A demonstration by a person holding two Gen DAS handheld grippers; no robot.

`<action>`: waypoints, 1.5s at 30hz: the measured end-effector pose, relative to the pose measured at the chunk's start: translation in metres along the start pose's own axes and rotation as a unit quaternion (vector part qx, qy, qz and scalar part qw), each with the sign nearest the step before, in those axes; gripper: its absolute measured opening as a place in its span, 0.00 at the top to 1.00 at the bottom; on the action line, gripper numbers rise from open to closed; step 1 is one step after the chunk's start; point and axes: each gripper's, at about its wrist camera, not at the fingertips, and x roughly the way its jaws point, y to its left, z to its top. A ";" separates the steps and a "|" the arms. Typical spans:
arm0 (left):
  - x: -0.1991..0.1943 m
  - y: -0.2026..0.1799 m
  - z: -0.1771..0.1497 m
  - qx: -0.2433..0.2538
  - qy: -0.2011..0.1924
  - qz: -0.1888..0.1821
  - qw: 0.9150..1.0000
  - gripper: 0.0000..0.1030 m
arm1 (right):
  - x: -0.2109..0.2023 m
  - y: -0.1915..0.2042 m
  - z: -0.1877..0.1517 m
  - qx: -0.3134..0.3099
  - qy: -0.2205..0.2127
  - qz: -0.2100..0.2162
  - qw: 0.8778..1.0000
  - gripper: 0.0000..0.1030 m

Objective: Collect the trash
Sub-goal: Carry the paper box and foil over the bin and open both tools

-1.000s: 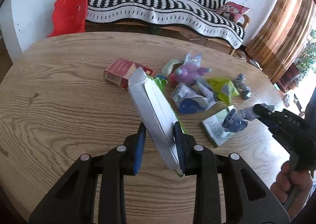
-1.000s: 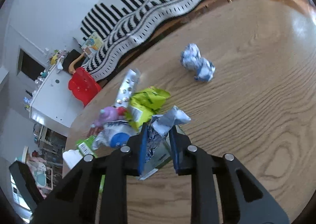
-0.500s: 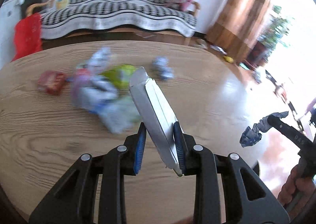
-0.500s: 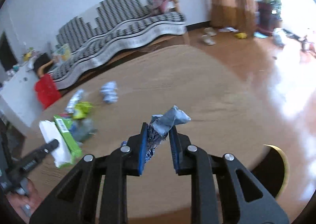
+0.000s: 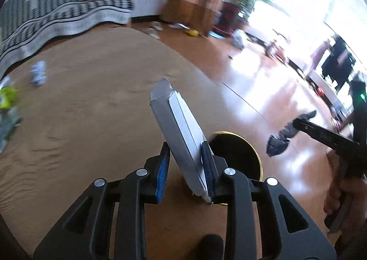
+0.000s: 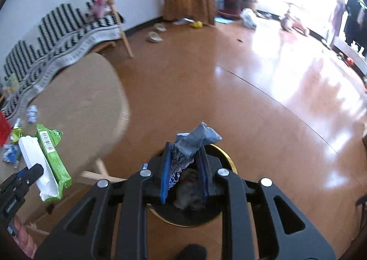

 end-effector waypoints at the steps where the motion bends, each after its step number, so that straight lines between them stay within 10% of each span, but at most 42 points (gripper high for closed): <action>1: 0.005 -0.007 -0.001 0.005 0.003 -0.005 1.000 0.73 | 0.003 -0.009 -0.002 0.003 0.005 -0.005 1.000 0.79; 25: 0.058 -0.058 -0.007 0.054 0.035 -0.045 0.997 0.74 | 0.051 -0.019 -0.011 -0.011 0.079 0.008 0.997 0.78; 30: 0.060 -0.061 -0.008 0.052 0.039 -0.045 0.997 0.74 | 0.048 -0.020 -0.010 -0.013 0.068 0.011 0.998 0.39; 45: 0.105 -0.080 -0.016 0.074 0.087 -0.094 0.989 0.73 | 0.031 -0.044 -0.008 0.031 0.047 0.006 0.998 0.38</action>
